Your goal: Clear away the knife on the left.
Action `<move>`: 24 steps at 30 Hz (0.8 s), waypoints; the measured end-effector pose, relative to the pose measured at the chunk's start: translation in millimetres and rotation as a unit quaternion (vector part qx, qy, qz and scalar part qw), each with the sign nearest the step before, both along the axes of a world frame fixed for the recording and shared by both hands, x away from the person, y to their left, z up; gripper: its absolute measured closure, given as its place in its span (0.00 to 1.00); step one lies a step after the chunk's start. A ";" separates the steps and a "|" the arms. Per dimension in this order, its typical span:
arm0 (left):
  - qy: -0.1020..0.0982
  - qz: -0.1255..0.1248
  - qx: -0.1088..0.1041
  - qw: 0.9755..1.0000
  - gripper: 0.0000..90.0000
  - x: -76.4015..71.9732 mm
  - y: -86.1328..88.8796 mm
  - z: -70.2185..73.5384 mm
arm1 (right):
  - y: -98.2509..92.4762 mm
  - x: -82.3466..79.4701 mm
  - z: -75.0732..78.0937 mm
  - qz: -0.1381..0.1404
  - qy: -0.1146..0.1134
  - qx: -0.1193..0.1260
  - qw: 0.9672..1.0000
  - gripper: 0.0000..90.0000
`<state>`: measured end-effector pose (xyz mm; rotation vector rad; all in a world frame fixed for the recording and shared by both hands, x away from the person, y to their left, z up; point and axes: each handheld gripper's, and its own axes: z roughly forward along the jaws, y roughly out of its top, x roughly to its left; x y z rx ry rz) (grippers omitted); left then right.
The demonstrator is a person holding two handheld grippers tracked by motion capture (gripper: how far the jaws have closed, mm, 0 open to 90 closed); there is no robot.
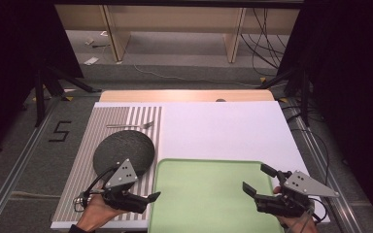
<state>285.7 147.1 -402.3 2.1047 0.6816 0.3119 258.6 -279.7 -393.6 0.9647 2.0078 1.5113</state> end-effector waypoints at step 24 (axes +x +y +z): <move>0.047 -0.005 0.127 0.991 0.19 10.3 27.1 -0.3 | 1.1 0.7 -0.8 0.002 0.004 -0.002 1.000 0.19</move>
